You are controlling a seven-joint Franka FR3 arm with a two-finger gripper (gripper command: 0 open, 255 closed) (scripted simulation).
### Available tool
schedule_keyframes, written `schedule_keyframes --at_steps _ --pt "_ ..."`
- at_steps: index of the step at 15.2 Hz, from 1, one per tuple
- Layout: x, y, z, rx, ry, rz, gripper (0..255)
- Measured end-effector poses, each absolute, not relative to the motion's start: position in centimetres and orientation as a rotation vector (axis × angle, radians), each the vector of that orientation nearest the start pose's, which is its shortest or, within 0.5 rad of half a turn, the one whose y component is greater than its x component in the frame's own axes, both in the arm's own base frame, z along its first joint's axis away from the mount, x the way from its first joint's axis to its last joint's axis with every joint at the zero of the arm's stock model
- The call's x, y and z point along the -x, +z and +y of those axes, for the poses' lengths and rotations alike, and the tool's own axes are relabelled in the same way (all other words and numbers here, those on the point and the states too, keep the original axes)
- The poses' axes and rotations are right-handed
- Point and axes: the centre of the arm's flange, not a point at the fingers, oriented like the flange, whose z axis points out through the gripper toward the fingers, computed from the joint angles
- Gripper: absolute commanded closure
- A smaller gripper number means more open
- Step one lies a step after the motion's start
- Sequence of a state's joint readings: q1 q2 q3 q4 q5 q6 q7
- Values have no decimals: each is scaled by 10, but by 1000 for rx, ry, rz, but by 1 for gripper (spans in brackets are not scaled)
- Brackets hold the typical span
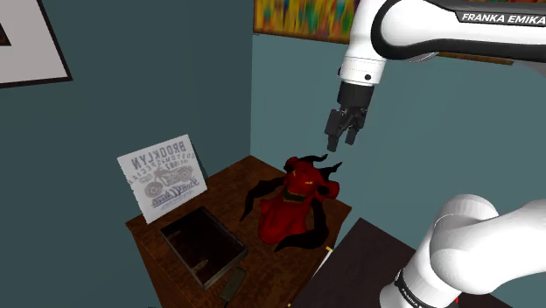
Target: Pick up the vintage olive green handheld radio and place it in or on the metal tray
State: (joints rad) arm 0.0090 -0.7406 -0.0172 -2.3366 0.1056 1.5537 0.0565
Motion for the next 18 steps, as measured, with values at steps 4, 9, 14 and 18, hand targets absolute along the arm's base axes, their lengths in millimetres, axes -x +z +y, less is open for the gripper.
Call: schedule_keyframes --at_steps 4,9,14,18 --pt "-317 566 24 3028 68 146 0" --pt "-316 518 72 3035 66 280 0" --pt "-320 468 118 3035 58 420 0" --pt "-324 430 156 3031 55 533 0"
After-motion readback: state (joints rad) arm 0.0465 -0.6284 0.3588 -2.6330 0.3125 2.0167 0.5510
